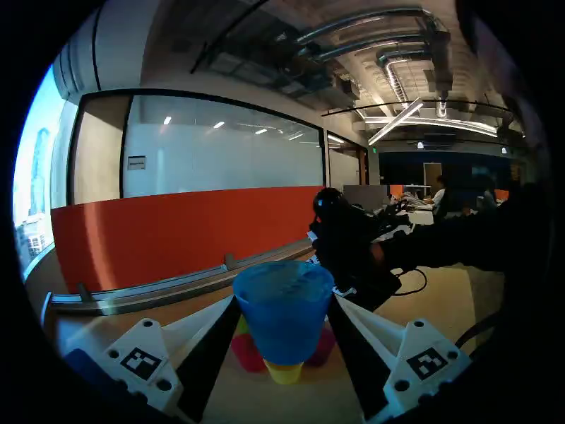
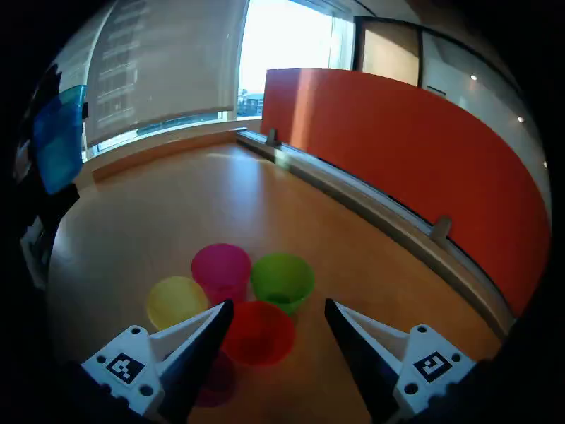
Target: Pour water
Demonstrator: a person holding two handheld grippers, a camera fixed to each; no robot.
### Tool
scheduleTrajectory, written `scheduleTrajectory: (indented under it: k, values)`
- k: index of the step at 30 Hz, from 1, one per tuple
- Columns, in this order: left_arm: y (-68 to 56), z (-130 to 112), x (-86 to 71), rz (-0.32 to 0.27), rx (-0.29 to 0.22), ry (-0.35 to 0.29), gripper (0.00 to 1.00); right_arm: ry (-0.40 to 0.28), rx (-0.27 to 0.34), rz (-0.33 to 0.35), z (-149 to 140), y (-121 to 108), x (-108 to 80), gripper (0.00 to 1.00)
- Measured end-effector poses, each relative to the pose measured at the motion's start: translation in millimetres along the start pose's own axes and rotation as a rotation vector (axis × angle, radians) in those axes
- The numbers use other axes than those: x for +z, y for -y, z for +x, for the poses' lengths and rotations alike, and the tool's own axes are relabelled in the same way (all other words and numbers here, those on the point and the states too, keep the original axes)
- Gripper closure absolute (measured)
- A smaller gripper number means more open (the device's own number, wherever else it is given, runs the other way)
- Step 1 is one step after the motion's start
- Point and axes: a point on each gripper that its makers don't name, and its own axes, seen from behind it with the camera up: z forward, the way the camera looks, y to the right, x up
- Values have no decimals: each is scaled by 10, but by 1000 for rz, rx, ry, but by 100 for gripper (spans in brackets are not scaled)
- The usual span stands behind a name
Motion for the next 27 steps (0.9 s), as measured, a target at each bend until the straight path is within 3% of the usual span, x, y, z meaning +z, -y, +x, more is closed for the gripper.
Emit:
scheduleTrajectory:
  k: [27]
  values:
    - [117, -74, -35, 11, -21, -7, 16, 88, -14, 26, 31, -21, 455, 0]
